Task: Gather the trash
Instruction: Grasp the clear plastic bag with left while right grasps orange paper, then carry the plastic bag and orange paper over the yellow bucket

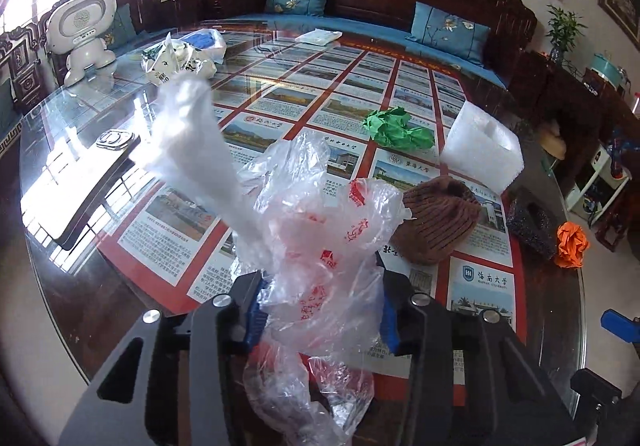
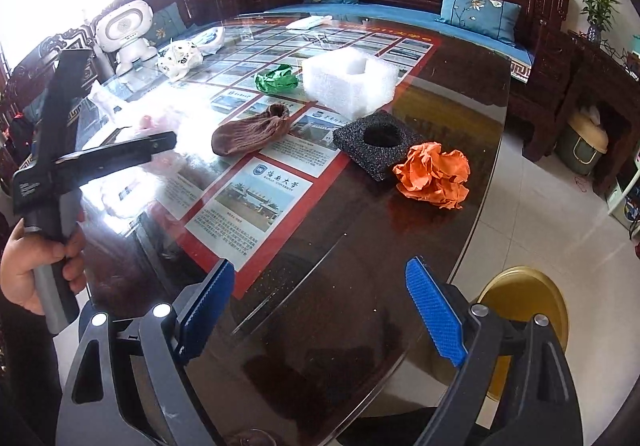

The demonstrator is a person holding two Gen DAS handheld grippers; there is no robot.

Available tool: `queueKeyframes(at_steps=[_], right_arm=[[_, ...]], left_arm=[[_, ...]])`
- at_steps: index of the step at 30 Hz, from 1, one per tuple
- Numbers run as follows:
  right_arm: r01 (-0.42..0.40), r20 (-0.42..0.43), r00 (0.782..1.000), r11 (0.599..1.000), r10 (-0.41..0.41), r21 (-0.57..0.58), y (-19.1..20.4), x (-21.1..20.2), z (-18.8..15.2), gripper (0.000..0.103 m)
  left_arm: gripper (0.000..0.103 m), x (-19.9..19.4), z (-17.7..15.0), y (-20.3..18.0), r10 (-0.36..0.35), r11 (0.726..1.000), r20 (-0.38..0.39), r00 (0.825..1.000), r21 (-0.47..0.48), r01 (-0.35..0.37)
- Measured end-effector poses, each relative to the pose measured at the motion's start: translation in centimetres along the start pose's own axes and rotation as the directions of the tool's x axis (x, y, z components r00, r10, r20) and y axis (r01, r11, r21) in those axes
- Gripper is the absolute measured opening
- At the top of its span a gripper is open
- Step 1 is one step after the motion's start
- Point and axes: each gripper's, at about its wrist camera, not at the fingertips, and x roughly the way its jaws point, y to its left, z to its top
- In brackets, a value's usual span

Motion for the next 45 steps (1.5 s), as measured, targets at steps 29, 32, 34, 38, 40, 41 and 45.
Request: queueKeyframes(at_steps=[29,32,34,38,40,41,45], right_arm=[[0.094,-0.029,0.995,0.989,-0.091,0.115,-10.0,6.3,5.9,0.077],[0.073,-0.036,0.997,0.991,-0.070,0.115,-10.3,7.4,6.1,0.073],[0.054,-0.027,0.998,0.992,-0.051,0.112,-10.3,7.6,6.1,0.050],[0.078,-0.020,0.997,0.992,-0.077,0.098,-9.7,7.0,5.6,0.044],[0.060,-0.009,0.998,0.993,-0.060,0.101,-9.8,6.5,5.3,0.043],[0.063,-0.002,0.998,0.993,-0.063,0.101,-9.8,6.2,5.3,0.042],[0.023,0.035,0.999,0.992,-0.027,0.127,-10.1,3.8,4.0,0.041]], left_arm=[[0.043,-4.9,-0.9,-6.2,-0.206,0.976,0.057,0.977,0.088,0.201],[0.043,-4.7,-0.7,-6.4,-0.207,0.975,0.055,0.977,0.095,0.201],[0.043,-4.7,-0.6,-6.4,-0.206,0.975,0.054,0.977,0.097,0.200],[0.043,-5.0,-0.7,-6.8,-0.207,0.974,0.056,0.977,0.111,0.199],[0.043,-5.3,-0.8,-7.2,-0.210,0.972,0.058,0.976,0.119,0.202],[0.043,-5.5,-0.8,-7.5,-0.214,0.971,0.057,0.975,0.124,0.206],[0.043,-6.2,-1.2,-9.0,-0.241,0.960,0.044,0.970,0.157,0.232]])
